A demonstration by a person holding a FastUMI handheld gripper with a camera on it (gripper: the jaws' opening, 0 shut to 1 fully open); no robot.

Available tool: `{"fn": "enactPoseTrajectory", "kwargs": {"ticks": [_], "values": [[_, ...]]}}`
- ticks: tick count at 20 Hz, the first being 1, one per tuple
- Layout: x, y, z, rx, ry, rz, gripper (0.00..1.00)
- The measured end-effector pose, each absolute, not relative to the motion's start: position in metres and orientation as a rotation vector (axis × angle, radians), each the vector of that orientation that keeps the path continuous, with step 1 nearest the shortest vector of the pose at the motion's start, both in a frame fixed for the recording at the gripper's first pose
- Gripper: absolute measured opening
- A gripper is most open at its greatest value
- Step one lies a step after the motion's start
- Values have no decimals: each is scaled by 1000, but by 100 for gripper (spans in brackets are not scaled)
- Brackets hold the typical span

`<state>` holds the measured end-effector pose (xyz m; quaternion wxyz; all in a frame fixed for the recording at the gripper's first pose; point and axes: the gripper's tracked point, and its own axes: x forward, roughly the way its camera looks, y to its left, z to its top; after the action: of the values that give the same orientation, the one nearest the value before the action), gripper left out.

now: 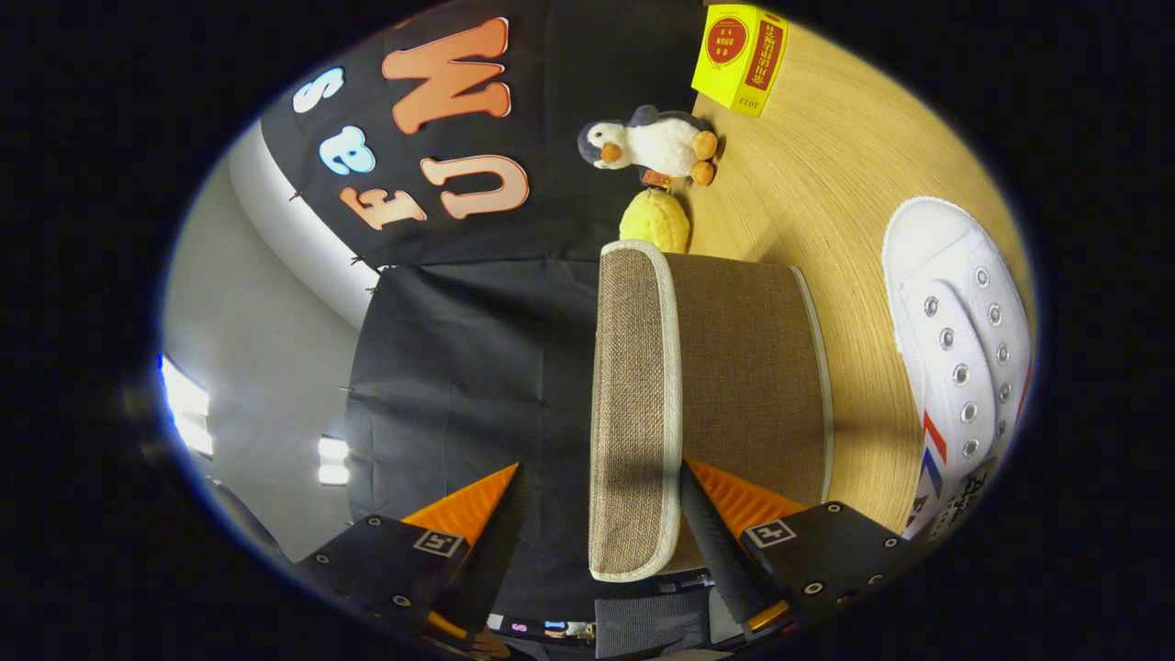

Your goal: Open the storage box then place both shoes into the box .Put the left shoe in first, then the right shoe, with the right side of both shoes facing outward in a uniform manner.

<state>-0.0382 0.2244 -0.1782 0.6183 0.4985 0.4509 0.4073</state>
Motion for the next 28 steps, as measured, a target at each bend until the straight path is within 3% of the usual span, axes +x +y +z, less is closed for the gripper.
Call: {"fn": "enactPoseTrajectory", "kwargs": {"ticks": [4,7,8,11,28], "values": [[-25,227,-156,1211,957,918,66],[-29,239,-163,1059,933,886,27],[-28,242,-159,1031,917,879,18],[-35,255,-138,1026,902,895,1],[-78,424,-53,851,838,1024,2]]}}
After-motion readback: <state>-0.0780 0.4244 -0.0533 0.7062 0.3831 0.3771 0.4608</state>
